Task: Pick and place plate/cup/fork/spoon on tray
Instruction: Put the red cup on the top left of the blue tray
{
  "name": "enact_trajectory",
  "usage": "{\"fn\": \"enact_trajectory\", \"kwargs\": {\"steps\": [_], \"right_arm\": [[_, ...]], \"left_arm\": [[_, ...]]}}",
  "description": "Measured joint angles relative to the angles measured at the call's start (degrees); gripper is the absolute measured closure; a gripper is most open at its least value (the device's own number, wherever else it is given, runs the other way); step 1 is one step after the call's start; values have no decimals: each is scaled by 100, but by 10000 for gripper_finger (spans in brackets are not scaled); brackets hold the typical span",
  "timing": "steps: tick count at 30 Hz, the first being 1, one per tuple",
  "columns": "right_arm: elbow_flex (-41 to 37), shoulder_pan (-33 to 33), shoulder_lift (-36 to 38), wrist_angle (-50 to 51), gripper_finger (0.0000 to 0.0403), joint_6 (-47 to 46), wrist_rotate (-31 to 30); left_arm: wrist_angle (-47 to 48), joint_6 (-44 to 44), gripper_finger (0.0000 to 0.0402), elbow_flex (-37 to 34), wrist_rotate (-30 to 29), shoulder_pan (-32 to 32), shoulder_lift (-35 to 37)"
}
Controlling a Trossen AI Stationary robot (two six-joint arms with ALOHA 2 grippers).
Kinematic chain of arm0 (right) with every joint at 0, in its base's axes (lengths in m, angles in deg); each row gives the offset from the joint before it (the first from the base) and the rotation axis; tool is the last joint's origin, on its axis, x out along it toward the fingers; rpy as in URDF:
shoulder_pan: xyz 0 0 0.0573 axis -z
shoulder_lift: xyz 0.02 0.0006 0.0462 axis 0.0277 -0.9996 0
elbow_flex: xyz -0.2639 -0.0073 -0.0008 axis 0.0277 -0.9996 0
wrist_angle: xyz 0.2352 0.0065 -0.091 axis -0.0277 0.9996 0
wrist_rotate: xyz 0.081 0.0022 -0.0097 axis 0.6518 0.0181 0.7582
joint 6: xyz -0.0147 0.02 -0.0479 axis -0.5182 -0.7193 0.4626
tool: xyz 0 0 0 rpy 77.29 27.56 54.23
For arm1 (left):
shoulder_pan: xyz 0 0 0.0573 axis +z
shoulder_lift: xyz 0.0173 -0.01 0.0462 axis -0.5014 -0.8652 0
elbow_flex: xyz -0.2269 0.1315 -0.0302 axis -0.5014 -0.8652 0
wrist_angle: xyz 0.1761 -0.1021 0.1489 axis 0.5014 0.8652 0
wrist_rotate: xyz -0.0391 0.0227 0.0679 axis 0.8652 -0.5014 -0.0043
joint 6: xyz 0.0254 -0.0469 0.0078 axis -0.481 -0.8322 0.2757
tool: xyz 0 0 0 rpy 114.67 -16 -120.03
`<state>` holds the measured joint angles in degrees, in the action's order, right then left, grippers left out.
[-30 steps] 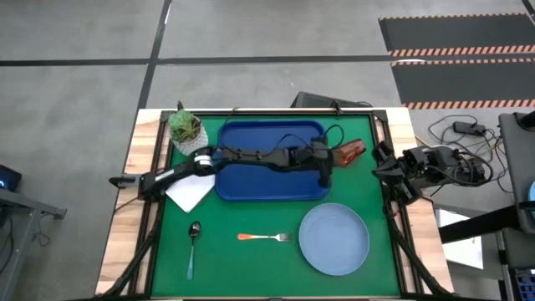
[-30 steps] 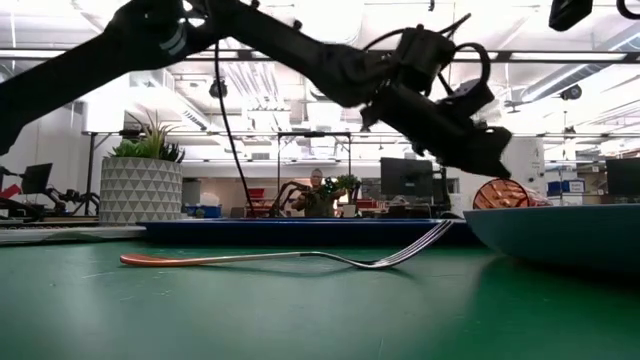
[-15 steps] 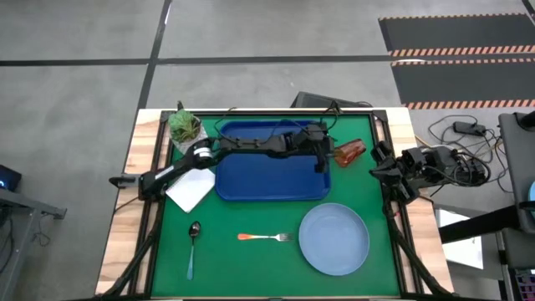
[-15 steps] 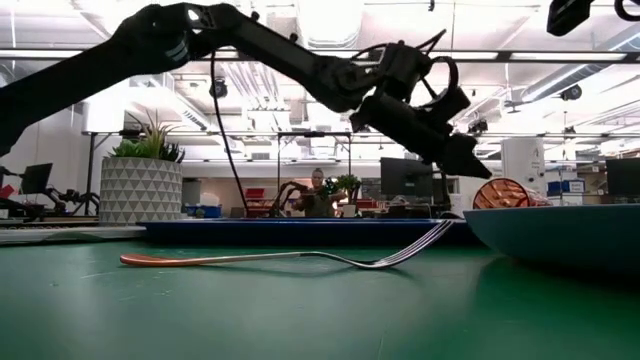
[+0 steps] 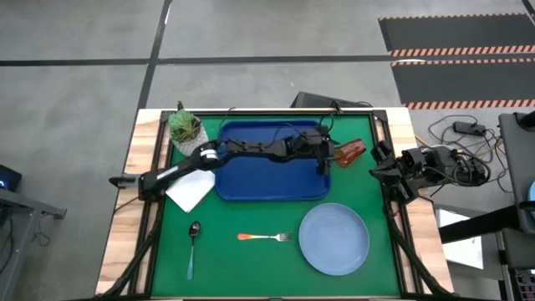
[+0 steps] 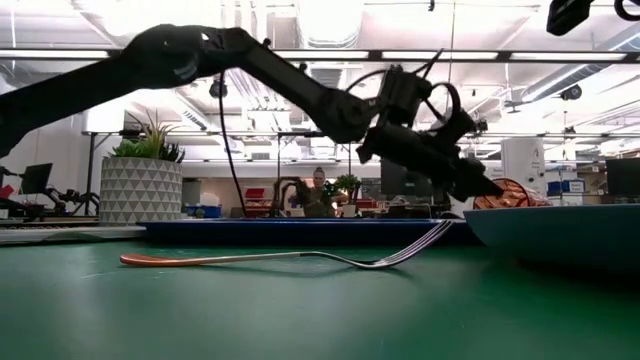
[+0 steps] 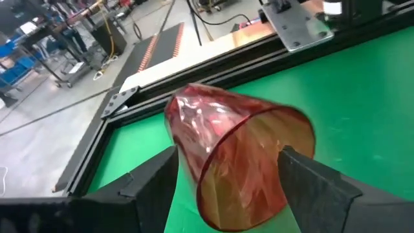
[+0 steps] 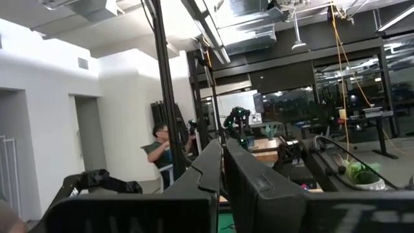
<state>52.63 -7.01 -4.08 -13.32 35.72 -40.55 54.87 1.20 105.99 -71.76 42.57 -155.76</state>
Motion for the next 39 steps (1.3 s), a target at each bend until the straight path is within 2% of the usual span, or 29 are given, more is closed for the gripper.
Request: {"fn": "enact_trajectory", "kwargs": {"steps": [6,10,18,27,34,39], "right_arm": [[2,0,0,1,394,-7,-168],[2,2,0,0,394,-4,-175],[2,2,0,-12,394,-10,-191],[2,2,0,-15,394,-13,-191],[30,2,0,16,394,-17,-189],[146,0,9,343,394,-258,-118]], "left_arm": [[-704,-330,161,24,-105,-4,-249],[-698,-332,185,26,-283,15,-259],[-723,-343,268,2,-300,48,-259],[-710,-672,393,2,-321,62,-259],[-700,-976,399,11,-338,38,-187],[-535,-1232,400,11,-454,-6,172]]}}
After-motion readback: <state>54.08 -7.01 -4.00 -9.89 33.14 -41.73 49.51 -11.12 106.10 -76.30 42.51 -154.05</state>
